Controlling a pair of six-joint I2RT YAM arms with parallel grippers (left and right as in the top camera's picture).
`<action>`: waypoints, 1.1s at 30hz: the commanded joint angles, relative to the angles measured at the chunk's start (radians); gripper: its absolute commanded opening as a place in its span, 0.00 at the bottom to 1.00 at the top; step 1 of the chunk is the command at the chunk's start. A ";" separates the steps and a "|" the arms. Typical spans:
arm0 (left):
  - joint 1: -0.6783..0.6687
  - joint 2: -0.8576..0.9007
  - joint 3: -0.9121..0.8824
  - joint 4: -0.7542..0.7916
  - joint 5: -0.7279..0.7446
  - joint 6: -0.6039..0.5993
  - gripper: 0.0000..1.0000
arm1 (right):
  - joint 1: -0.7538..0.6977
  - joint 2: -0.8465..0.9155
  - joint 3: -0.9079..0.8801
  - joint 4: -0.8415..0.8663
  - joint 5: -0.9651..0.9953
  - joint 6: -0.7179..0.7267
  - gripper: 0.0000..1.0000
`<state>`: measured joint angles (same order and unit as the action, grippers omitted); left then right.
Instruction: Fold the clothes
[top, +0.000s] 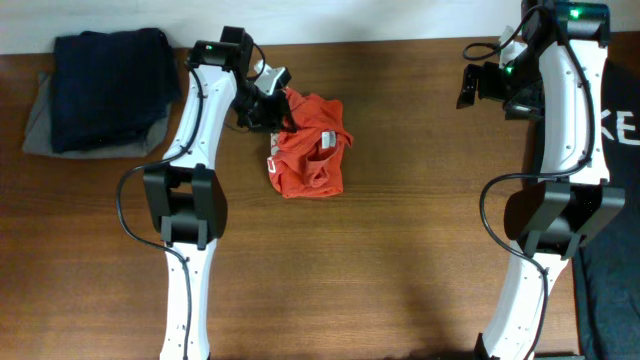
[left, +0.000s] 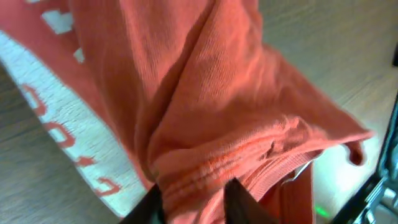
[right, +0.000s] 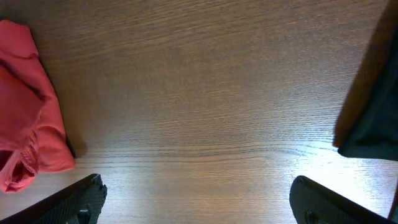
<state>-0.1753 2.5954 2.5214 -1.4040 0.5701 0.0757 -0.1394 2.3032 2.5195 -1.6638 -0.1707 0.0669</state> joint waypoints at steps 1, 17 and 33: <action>-0.024 -0.024 -0.005 0.038 0.018 -0.036 0.03 | 0.003 -0.006 -0.006 0.002 -0.010 -0.007 0.99; -0.080 -0.024 -0.005 0.367 0.101 -0.166 0.01 | 0.003 -0.006 -0.006 -0.005 -0.010 -0.007 0.99; -0.176 -0.024 -0.005 0.512 0.071 -0.177 0.56 | 0.003 -0.006 -0.006 -0.025 -0.010 -0.007 0.99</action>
<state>-0.3664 2.5954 2.5195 -0.8959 0.6434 -0.1051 -0.1394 2.3032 2.5195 -1.6836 -0.1741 0.0673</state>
